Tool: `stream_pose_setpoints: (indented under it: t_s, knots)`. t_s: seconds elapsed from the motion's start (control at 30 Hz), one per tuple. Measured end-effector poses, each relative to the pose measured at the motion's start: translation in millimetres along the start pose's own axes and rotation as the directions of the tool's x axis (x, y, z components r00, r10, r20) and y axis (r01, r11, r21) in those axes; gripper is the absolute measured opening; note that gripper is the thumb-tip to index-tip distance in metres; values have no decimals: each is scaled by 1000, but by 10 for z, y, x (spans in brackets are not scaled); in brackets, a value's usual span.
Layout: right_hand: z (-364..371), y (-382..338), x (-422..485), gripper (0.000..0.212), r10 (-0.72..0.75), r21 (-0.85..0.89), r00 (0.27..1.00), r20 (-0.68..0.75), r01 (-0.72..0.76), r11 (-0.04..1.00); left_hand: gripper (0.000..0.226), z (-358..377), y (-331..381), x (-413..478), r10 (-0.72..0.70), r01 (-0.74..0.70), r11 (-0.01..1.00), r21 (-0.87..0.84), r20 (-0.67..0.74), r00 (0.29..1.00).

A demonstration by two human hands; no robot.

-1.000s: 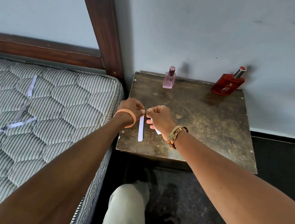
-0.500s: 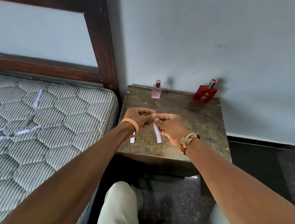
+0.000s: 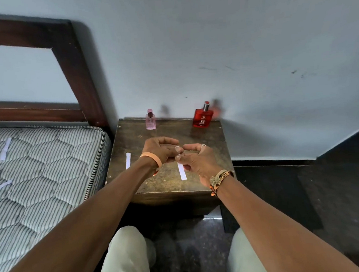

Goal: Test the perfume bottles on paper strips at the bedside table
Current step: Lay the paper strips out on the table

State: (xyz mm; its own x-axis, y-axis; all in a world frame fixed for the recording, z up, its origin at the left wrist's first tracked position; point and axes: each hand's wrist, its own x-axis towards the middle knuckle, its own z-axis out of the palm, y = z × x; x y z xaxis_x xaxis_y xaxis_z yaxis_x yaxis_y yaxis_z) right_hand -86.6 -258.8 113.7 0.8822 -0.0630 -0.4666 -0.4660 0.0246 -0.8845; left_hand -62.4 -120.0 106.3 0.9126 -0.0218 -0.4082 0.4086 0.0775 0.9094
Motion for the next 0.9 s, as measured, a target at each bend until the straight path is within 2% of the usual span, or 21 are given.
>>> stream_pose_setpoints:
  t_s: [0.27,0.37,0.47,0.6,0.73,0.9]
  knots:
    - [-470,166,250,48,63,4,995,-84,-63,998,35,504,-244,247,-66,62,997,-50,-85,994]
    - [-607,298,412,44,101,40,990,-94,-98,994,31,668,-405,428,-126,123,991,-44,-88,988]
    - [-738,468,623,42,107,8,979,-172,-107,994,20,836,-611,644,-142,142,990,-14,-75,987]
    - [-866,680,872,35,98,-132,960,-262,-137,982,20,999,-859,898,-90,95,981,171,-36,995]
    - [-912,846,1072,31,96,-233,945,-312,-174,957,20,1075,-984,1083,47,-34,886,462,-15,999]
    - [-858,891,1232,26,71,-294,918,-390,-197,935,14,1119,-1002,1184,109,-94,795,600,12,994]
